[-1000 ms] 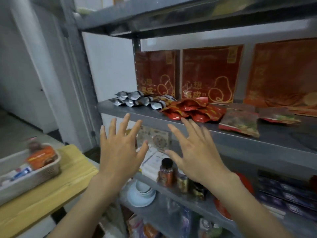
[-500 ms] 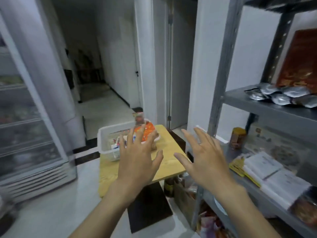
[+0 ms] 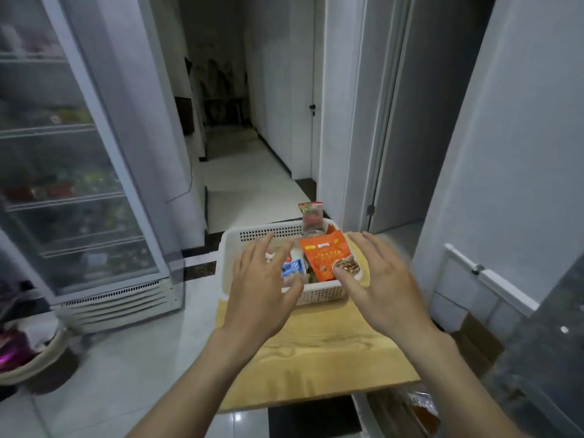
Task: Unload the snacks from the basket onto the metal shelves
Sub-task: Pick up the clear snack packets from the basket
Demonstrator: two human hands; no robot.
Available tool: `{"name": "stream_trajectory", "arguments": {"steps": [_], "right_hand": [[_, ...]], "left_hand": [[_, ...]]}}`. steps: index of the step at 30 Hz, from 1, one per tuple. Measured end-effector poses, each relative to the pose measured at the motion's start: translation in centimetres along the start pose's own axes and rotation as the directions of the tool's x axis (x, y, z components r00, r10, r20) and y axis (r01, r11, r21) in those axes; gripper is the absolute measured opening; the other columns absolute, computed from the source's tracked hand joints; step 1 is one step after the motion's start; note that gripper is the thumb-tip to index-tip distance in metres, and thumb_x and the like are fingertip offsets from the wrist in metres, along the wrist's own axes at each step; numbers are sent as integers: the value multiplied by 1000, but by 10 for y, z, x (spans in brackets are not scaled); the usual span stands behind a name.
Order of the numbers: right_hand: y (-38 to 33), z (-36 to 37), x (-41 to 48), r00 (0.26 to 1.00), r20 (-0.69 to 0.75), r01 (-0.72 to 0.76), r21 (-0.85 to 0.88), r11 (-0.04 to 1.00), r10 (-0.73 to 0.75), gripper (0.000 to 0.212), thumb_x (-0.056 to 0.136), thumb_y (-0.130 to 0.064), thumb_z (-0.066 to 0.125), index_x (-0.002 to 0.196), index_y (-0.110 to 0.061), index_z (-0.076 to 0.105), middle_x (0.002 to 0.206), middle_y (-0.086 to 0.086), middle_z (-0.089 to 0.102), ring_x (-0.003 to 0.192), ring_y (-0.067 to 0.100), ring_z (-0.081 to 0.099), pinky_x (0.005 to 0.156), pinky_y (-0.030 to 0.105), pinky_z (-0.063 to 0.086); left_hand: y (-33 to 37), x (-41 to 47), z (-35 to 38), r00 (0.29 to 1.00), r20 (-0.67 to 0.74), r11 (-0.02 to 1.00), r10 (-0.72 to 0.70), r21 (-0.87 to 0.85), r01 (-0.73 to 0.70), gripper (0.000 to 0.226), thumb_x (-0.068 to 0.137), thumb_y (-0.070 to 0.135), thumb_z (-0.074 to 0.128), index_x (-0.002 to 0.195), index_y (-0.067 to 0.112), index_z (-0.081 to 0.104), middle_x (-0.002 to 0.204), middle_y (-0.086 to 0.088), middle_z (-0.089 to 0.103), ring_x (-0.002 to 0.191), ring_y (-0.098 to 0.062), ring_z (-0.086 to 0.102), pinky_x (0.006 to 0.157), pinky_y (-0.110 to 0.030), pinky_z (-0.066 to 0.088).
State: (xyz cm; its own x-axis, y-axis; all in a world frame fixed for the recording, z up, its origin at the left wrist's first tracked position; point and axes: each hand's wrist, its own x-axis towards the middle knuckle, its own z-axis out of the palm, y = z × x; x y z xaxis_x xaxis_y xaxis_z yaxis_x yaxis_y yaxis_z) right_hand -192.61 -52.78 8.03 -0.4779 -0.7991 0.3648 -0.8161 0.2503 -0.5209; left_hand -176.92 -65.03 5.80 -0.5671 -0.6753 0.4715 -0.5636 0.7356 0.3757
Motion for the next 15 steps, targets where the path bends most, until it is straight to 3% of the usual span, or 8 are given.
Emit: {"name": "stream_trajectory", "arguments": {"steps": [4, 15], "right_hand": [[51, 42, 77, 996, 82, -41, 133, 990, 30, 57, 92, -47, 58, 144, -33, 39, 151, -6, 37, 140, 15, 34, 111, 44, 37], [125, 131, 236, 970, 235, -113, 231, 966, 57, 49, 92, -35, 64, 136, -40, 44, 160, -6, 17, 147, 16, 15, 116, 37, 21]], "left_hand": [[-28, 71, 50, 997, 54, 992, -48, -112, 54, 55, 88, 34, 65, 140, 28, 48, 148, -2, 41, 139, -20, 34, 113, -44, 34], [-104, 196, 151, 977, 195, 982, -91, -148, 121, 53, 89, 31, 64, 139, 31, 48, 141, 2, 44, 131, -13, 40, 109, -32, 38]]}}
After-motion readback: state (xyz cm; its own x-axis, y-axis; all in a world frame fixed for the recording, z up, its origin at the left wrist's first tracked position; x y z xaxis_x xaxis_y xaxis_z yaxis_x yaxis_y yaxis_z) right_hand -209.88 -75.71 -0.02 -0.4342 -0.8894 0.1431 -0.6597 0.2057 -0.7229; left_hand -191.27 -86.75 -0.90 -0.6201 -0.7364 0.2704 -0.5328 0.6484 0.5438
